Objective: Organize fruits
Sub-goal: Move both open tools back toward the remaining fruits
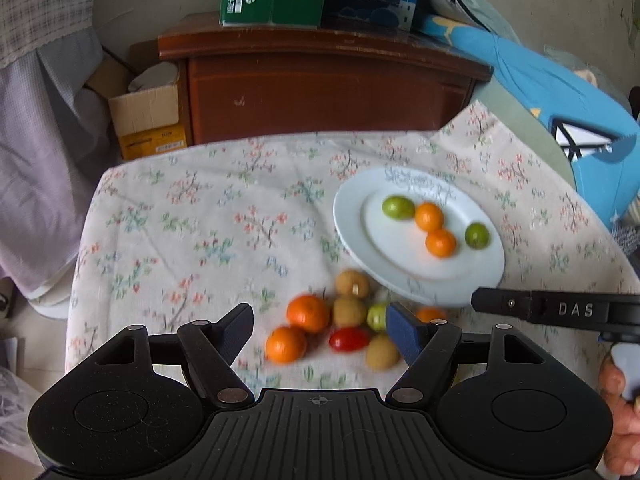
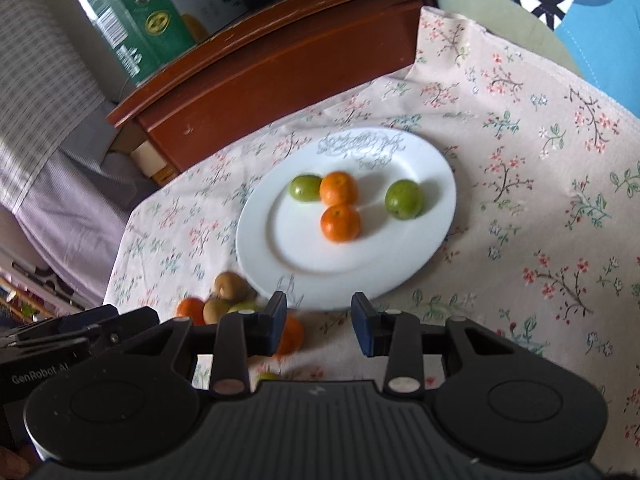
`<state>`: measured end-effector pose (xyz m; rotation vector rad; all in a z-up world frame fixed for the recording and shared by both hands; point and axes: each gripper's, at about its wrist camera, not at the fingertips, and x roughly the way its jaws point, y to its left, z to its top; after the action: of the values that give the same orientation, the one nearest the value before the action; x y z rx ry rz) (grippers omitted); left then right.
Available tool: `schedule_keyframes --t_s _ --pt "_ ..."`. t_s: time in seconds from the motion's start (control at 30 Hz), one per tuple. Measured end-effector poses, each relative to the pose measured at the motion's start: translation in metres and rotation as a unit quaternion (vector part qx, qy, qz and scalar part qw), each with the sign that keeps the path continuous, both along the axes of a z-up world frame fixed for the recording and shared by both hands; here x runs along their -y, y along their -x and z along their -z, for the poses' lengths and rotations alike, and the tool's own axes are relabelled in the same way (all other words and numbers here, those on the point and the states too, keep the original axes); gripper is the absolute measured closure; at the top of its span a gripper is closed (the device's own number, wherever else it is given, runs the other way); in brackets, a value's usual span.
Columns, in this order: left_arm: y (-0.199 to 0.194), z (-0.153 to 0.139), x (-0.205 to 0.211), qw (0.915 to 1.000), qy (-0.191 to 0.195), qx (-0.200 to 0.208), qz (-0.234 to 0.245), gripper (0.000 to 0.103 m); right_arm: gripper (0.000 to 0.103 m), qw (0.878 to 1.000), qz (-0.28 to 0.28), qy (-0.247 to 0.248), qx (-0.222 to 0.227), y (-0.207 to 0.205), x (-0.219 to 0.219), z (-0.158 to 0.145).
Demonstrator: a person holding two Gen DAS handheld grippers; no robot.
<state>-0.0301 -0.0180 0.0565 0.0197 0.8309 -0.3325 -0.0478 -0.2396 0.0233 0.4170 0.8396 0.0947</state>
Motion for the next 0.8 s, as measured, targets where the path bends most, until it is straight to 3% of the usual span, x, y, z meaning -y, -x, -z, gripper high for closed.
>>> schedule_keyframes --t_s 0.47,0.8 --pt "0.040 0.028 0.013 0.9979 -0.020 -0.028 0.055 0.029 0.063 0.999 -0.019 -0.007 -0.026 0.034 -0.008 0.013" --pt "0.051 0.043 0.019 0.9954 -0.037 -0.035 0.081 0.029 0.063 0.998 -0.054 -0.005 -0.030 0.031 -0.026 0.019"
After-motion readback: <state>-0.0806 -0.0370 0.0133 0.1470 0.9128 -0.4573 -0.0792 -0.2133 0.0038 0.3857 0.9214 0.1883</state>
